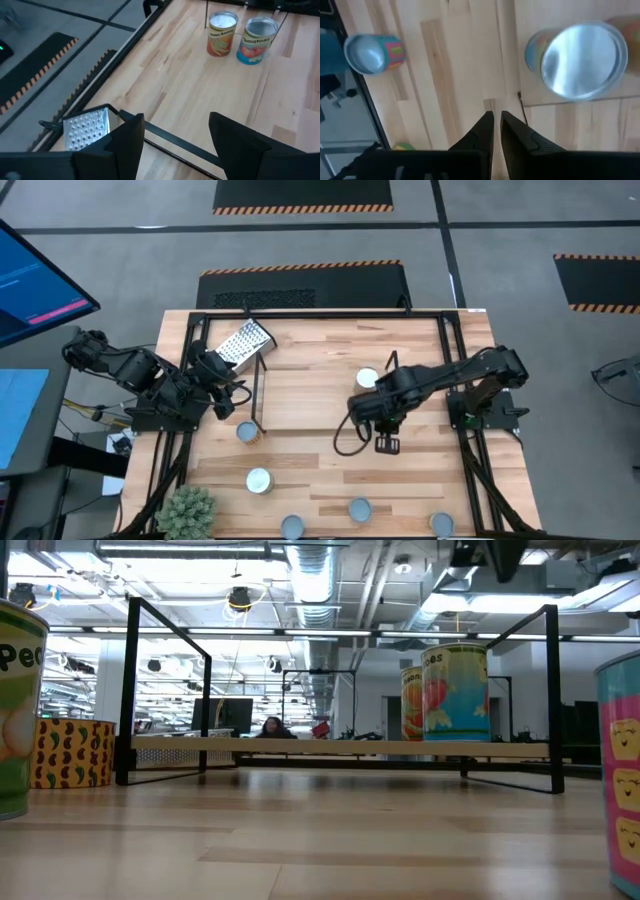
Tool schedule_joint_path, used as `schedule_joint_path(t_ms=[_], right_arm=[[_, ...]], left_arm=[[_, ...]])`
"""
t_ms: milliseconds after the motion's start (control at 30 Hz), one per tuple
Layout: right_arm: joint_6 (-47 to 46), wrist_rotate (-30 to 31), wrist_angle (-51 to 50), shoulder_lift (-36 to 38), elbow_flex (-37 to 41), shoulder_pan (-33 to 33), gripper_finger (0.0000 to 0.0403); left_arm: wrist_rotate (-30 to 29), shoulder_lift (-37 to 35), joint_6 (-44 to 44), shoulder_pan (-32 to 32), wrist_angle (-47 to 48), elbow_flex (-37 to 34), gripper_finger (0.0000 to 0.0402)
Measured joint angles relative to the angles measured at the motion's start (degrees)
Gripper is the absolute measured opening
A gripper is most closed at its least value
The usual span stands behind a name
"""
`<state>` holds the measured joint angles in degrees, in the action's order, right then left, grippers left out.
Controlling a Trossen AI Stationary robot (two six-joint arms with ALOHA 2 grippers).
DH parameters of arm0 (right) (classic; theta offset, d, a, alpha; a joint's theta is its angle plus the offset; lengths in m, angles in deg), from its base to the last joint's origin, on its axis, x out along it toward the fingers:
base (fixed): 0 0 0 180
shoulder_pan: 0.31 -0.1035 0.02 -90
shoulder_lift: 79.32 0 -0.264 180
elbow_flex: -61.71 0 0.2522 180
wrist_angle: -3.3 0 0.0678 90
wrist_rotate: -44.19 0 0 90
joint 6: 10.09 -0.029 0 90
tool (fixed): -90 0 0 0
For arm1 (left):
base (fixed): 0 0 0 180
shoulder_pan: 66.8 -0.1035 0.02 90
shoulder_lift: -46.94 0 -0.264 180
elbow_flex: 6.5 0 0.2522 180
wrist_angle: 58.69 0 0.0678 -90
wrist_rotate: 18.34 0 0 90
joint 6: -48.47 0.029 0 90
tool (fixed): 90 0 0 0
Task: Pick and place cans onto a shelf
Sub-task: Put the canned tomatoes on the shelf, then put the canned pears on the shelf
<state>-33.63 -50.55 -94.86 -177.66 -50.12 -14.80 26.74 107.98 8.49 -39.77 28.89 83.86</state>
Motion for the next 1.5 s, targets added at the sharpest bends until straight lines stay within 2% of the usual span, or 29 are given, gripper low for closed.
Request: schedule_joint_path(t_ms=[367, 733, 1267, 1367, 1500], right_arm=[[-5.36, 1.97, 2.24, 0.01, 6.97, 1.4, 0.0059], [-5.59, 2.11, 5.99, 0.0, 11.34, 3.43, 0.0059], [-5.54, 3.76, 7.34, -0.03, 11.67, 6.44, 0.0059], [-5.53, 1.88, 6.92, -0.03, 11.45, 6.41, 0.0059], [-4.23, -3.76, 6.64, -0.03, 9.44, 5.33, 0.0059]], left_arm=[[-1.65, 0.0, 1.17, 0.0, -0.02, 0.0, 0.0212], [-1.94, 0.0, 1.15, 0.0, -0.03, 0.0, 0.0212], [-2.05, 0.0, 1.17, 0.0, -0.04, 0.0, 0.0212], [-2.05, 0.0, 1.17, 0.0, -0.04, 0.0, 0.0212], [-2.05, 0.0, 1.17, 0.0, -0.04, 0.0, 0.0212]])
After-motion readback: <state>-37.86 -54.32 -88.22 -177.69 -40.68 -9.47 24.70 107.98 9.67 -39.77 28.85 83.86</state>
